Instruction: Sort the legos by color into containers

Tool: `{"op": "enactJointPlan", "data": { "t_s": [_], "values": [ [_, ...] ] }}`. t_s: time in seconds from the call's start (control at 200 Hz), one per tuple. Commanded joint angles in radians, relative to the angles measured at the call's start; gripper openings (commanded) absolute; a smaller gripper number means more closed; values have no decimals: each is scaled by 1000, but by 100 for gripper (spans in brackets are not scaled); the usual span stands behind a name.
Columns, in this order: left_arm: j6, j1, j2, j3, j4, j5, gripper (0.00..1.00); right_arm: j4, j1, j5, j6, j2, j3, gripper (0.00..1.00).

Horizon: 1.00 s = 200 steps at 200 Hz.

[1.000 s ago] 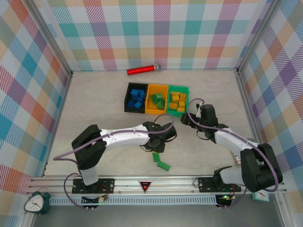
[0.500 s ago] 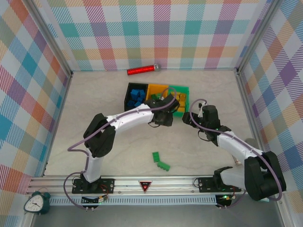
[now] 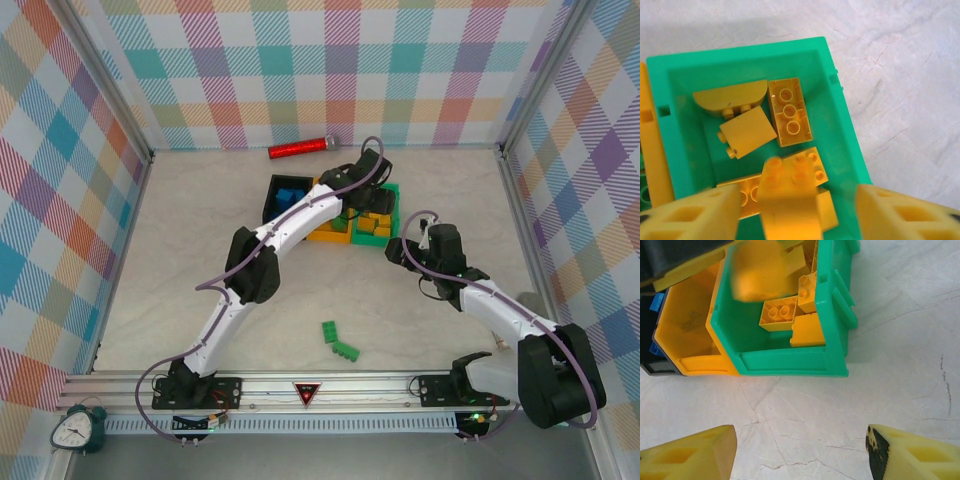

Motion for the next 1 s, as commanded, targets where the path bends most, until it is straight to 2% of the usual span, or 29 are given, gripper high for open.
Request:
{"op": "enactJointPlan", "data": {
  "t_s": [0.0,0.06,0.175,0.36,0.59,0.73,0.995],
  "values": [
    [23,8,1,25,-69,0,70,37,-5,-28,15,-18,-12,69],
    [23,7,-22,-7,-62,-2,75,37,-5,-29,14,-17,-11,69],
    [25,7,-123,-140,-7,-12,77,46,-2,-35,9,-9,-12,69],
    [13,7,-371,-504,168,-11,77,43,6,-69,-27,45,17,69],
    [5,12,-626,-837,266,-50,77,-4,64,-91,-73,120,87,69],
    [-14,34,-731,-986,298,-63,75,-102,134,-137,-88,148,147,69],
    [-60,87,-878,-1210,362,-63,75,-377,367,-122,-140,148,234,69]
  ]
}}
